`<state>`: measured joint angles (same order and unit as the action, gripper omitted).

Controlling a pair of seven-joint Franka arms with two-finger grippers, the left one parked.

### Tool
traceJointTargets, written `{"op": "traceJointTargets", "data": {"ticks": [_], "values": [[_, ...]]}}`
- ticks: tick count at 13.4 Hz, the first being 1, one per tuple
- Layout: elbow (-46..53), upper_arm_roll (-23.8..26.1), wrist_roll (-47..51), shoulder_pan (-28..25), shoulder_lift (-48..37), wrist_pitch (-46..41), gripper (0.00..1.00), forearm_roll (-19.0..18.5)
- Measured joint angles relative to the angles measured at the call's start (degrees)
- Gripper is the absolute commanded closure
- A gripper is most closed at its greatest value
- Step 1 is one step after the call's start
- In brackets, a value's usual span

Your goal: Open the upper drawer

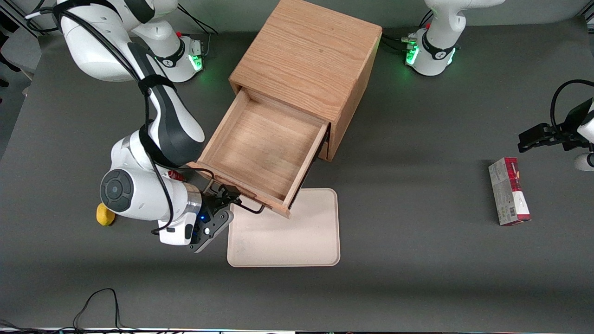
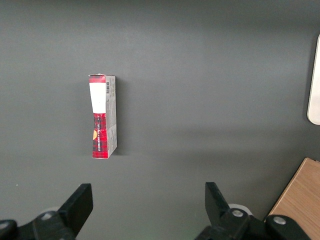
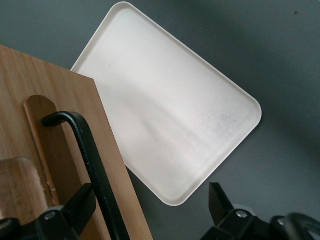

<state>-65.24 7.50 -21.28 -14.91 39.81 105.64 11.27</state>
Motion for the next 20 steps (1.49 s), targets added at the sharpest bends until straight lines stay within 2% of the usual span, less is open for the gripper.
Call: {"op": "traceJointTargets", "data": {"ticks": [5,10,13,15,18,20], "values": [[7.0,-0.3,0.0,0.8,-1.6,-6.5,0.00,0.0],[6.8,-0.7,0.1,4.8,-5.2,-13.3,0.00,0.0],[-0.9,-4.9,1.7,6.0,-11.1,-15.0,0.00,-0.1],[-7.4,-7.8,8.2,6.1,-15.3,-15.6,0.00,-0.5],[-14.1,-9.0,12.7,6.2,-20.7,-15.7,0.00,-4.9],[-16.0,-9.2,13.6,6.2,-22.7,-15.7,0.00,-5.9]]}}
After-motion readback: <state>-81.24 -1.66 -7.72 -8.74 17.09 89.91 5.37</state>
